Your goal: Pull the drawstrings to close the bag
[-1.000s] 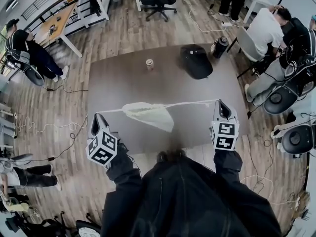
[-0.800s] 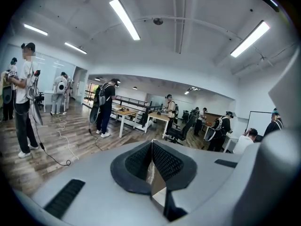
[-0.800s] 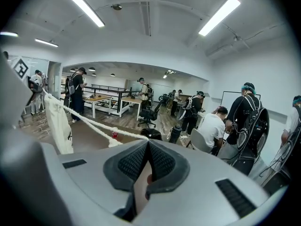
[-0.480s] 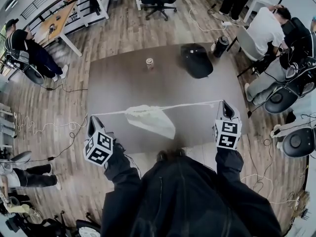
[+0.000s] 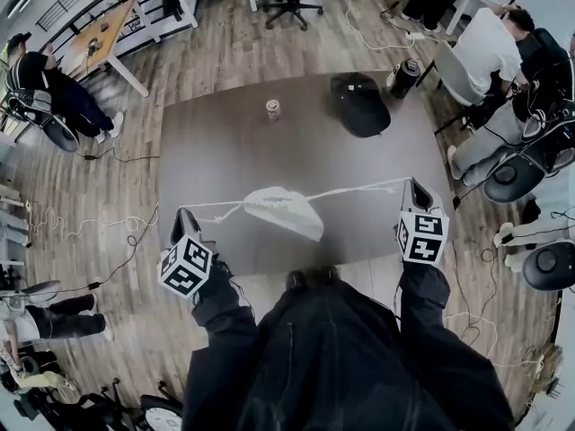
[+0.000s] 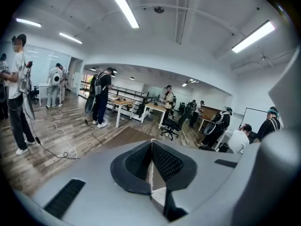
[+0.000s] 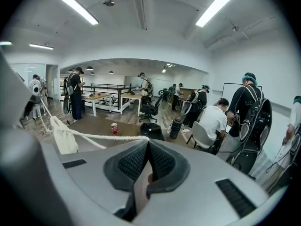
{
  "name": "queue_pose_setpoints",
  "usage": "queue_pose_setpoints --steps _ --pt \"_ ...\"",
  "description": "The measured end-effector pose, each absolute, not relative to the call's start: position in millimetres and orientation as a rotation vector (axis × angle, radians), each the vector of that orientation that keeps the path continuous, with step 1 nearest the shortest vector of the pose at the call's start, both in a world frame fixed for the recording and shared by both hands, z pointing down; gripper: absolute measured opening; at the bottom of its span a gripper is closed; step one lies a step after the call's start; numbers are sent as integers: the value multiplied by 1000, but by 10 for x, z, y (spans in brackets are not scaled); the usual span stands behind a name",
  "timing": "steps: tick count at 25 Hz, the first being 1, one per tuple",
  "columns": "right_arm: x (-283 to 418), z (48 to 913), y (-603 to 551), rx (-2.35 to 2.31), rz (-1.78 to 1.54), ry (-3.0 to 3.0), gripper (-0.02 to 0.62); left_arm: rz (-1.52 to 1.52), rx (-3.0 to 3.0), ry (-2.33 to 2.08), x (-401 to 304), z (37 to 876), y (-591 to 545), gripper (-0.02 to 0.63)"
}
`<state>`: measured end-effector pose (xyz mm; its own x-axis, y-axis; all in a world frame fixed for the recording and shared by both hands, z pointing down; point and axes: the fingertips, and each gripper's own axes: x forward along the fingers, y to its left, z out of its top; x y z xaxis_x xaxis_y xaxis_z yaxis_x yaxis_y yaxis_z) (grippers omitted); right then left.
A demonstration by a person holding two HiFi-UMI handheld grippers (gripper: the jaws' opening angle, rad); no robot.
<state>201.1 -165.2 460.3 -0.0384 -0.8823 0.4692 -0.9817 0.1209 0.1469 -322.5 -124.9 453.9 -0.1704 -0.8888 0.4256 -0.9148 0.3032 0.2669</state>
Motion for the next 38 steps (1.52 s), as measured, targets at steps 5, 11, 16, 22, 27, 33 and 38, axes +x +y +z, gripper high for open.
queue_pose_setpoints --steps 5,11,16,22,27,33,38 --pt "1919 4737 -1803 1738 295 -1993 23 153 1707 -1921 -2821 4795 -1488 35" --pt "1867 4886 -2028 1654 300 -2026 25 293 1790 -1767 -2294 5140 -1751 35" --pt "1693 5179 -2190 1532 331 -2068 25 378 1795 -1691 -2038 5485 -1939 35" --pt "1204 5713 -2261 1369 441 -2109 25 472 1790 -1547 -1747 6067 -2183 35" --pt "624 6073 -2323 1270 533 -2135 25 550 1817 -1408 -1585 6499 -2391 35" --pt "171 6589 -2219 1150 647 -2126 25 619 1804 -1283 -1467 6979 -2380 35" --pt "3 6971 -2119 1087 727 -2086 25 662 1788 -1224 -1438 7264 -2332 35"
